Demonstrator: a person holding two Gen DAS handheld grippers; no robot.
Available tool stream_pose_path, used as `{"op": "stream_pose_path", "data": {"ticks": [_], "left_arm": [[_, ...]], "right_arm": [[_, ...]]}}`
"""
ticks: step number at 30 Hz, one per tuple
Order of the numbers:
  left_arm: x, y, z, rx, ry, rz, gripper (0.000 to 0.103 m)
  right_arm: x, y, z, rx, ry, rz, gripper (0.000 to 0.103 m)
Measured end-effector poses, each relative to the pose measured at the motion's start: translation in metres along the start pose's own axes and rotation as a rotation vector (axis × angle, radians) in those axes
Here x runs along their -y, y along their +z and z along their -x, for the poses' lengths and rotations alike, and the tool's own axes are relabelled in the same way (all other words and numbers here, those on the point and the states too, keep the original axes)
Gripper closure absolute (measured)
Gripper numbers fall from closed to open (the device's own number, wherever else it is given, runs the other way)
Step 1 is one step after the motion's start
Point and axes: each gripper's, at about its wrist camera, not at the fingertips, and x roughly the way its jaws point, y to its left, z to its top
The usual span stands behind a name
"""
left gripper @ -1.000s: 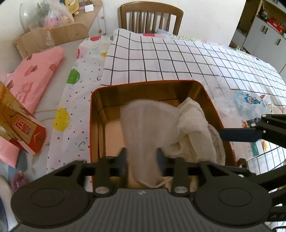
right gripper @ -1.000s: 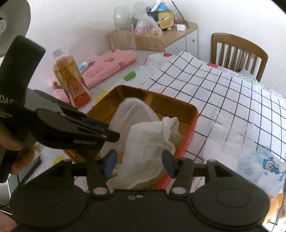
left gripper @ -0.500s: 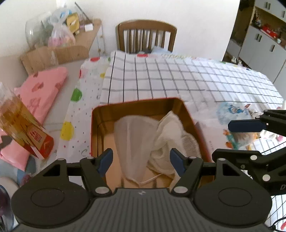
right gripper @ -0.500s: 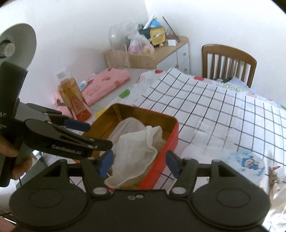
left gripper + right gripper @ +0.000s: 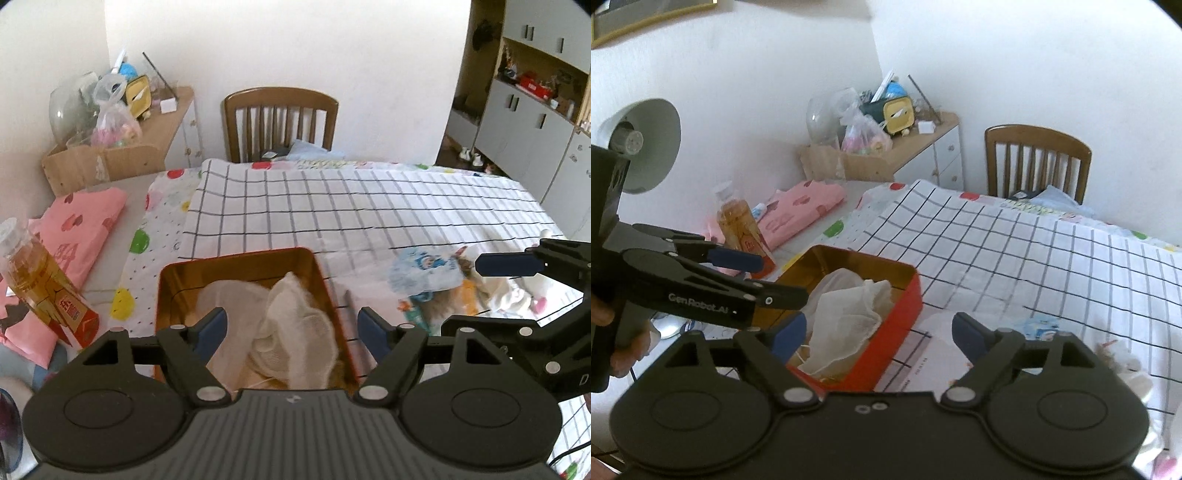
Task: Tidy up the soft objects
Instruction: 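Open both grippers to drop the bag and cloth into the tin, then move the left gripper to the brown bead bracelet and grasp it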
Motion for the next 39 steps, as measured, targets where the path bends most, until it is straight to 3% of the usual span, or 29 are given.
{"op": "stream_pose_path", "data": {"ticks": [2,7,19,21,23,32,39], "left_arm": [[0.008,0.001,0.003,0.009,-0.007,-0.002,0.020],[0.028,0.000,0.012,0.047,-0.033,-0.003,0.019],[0.066,0.003,0.017,0.096,-0.015,0.007,0.014],[0.074,0.003,0.016,0.097,0.005,0.000,0.000],[0.079,0.003,0.015,0.108,0.025,0.004,0.000],[0.105,-0.004,0.007,0.121,-0.014,-0.050,0.000],[0.120,-0.019,-0.006,0.081,-0.056,-0.058,0.000]], "right_arm": [[0.005,-0.002,0.010,0.015,-0.006,-0.004,0.011],[0.018,-0.006,0.031,0.047,-0.023,-0.012,0.006],[0.054,-0.028,0.067,0.075,-0.057,-0.060,0.005],[0.059,-0.032,0.071,0.077,-0.064,-0.066,0.005],[0.064,-0.035,0.074,0.081,-0.072,-0.073,0.004],[0.090,-0.047,0.083,0.078,-0.102,-0.101,0.004],[0.110,-0.059,0.084,0.064,-0.149,-0.113,0.004]]}}
